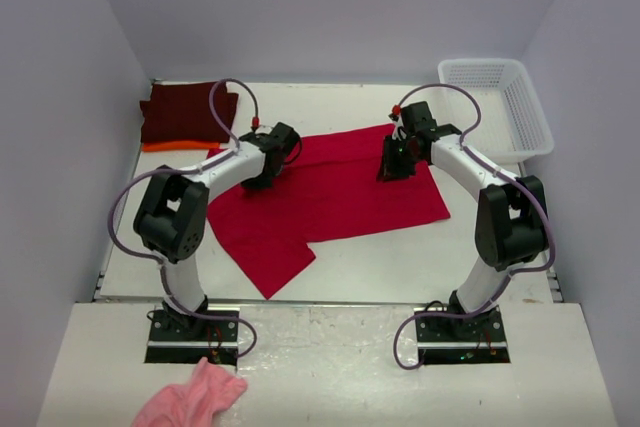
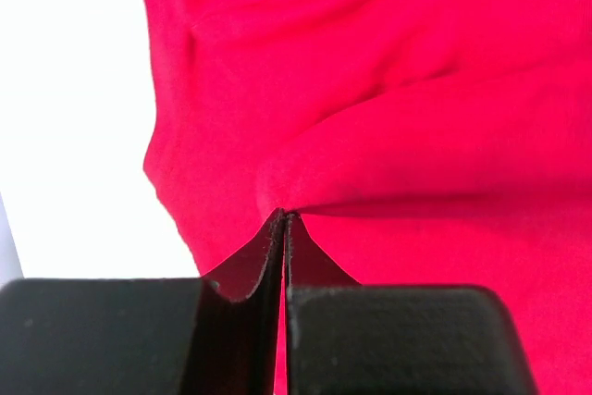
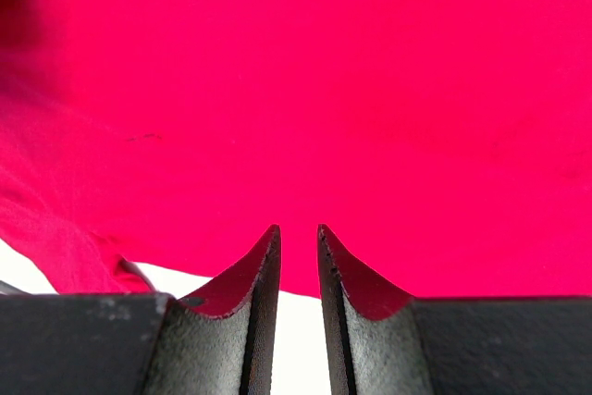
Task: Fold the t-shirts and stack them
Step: Fold the flattened tshirt in 1/3 of the way
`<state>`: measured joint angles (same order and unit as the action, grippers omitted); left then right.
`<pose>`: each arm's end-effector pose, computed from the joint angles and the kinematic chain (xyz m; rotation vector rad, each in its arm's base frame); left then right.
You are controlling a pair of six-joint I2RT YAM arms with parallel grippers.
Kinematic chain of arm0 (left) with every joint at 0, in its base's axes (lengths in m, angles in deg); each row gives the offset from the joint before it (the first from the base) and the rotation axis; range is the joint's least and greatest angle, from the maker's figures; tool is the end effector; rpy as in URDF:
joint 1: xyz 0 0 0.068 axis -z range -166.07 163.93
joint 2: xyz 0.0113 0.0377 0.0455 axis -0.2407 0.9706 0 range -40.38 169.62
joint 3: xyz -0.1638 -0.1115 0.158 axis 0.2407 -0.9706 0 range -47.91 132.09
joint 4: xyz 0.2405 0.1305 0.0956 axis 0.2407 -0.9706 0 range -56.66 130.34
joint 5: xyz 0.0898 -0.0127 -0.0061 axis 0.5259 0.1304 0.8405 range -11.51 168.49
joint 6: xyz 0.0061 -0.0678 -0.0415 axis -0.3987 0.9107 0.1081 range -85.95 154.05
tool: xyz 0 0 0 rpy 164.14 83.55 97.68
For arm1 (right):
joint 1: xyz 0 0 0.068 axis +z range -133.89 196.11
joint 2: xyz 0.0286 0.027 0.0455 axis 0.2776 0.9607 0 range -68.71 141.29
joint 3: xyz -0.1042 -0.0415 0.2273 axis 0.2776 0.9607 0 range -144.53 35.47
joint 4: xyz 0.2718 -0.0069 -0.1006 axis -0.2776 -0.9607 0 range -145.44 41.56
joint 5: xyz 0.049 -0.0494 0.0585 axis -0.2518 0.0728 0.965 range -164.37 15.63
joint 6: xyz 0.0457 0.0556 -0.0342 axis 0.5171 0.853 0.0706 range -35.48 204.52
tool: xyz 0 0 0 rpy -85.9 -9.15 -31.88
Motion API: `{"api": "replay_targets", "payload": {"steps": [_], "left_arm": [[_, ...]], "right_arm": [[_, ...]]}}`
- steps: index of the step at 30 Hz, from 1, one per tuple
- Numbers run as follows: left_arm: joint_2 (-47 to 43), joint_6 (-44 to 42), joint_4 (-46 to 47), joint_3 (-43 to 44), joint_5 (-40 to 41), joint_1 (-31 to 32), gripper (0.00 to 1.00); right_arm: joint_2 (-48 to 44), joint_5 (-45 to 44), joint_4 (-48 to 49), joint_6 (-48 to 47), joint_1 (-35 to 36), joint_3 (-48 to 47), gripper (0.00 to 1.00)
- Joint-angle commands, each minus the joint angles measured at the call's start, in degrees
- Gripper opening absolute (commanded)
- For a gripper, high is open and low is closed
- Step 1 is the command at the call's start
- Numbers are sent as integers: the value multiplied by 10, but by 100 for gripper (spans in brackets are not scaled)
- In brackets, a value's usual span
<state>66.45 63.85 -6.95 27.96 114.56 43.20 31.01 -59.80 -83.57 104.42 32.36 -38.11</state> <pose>0.3545 -0.1524 0.1302 -0.0988 2.5929 0.6029 0.3813 0.1291 0.1635 -0.0021 2.6936 0.5411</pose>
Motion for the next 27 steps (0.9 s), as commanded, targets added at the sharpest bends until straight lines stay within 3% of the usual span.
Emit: {"api": "replay_targets", "payload": {"steps": [1, 12, 13, 15, 16, 18, 20, 21, 26, 27], "left_arm": [[-45, 36, -25, -17, 4, -2, 0], [-109, 71, -41, -101, -47, 3, 1], [-114, 73, -42, -110, -48, 4, 7], [-124, 72, -40, -115, -61, 8, 30], [-127, 75, -40, -115, -59, 10, 56], [-133, 76, -40, -112, -49, 14, 65], [-143, 83, -38, -101, -32, 17, 62], [-146, 82, -36, -95, -28, 19, 55], [-142, 69, -17, -49, -28, 20, 46], [-134, 65, -15, -43, -35, 21, 39]], "right_arm": [[-16, 10, -3, -3, 5, -17, 24], [-19, -9, -20, -10, 7, -38, 24], [-17, -13, -21, -10, 7, -41, 24], [-9, -23, -33, -10, 7, -56, 24], [-8, -29, -34, -10, 7, -60, 25], [-2, -36, -38, -11, 7, -70, 28], [4, -52, -45, -10, 7, -86, 29], [13, -54, -49, -11, 7, -93, 30], [27, -46, -63, -12, 7, -130, 31], [25, -40, -63, -12, 6, -130, 31]]}}
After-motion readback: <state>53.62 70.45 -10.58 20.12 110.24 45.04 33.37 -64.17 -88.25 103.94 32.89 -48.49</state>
